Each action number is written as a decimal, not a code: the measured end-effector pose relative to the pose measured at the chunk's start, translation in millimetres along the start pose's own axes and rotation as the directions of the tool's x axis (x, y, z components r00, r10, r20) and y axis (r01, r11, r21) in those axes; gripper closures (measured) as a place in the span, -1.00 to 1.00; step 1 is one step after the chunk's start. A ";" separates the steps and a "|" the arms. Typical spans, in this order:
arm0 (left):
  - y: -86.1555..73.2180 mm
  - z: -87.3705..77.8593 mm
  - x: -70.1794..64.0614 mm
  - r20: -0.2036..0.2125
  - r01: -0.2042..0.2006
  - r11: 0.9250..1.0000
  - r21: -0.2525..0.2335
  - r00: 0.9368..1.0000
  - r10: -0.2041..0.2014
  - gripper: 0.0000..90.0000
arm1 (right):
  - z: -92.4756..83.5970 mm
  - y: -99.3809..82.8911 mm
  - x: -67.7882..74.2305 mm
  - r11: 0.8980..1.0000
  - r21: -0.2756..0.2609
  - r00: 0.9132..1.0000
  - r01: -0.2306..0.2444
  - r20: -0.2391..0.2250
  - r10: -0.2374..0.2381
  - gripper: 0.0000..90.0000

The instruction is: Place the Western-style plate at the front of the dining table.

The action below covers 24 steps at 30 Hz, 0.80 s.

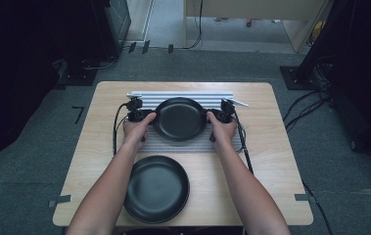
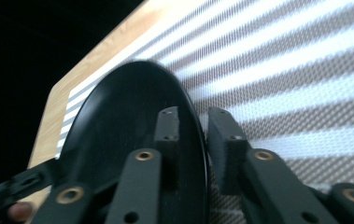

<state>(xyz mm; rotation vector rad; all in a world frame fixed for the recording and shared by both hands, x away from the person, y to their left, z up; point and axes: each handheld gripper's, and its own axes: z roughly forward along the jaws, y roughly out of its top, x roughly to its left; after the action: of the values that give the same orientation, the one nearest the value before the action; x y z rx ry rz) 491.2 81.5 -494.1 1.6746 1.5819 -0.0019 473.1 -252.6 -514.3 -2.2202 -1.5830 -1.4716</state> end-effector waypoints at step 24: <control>-8.1 -75.3 2.0 -0.057 -0.164 0.978 -0.129 0.986 0.158 -0.56 | -61.6 -3.1 12.9 0.938 -0.041 0.937 0.344 0.073 -0.340 -0.20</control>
<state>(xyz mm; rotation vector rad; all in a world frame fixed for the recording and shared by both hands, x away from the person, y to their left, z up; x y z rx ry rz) 446.5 123.0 -449.1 1.7028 1.4431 0.2229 430.5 -273.8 -472.8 -2.1175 -2.0617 -1.5461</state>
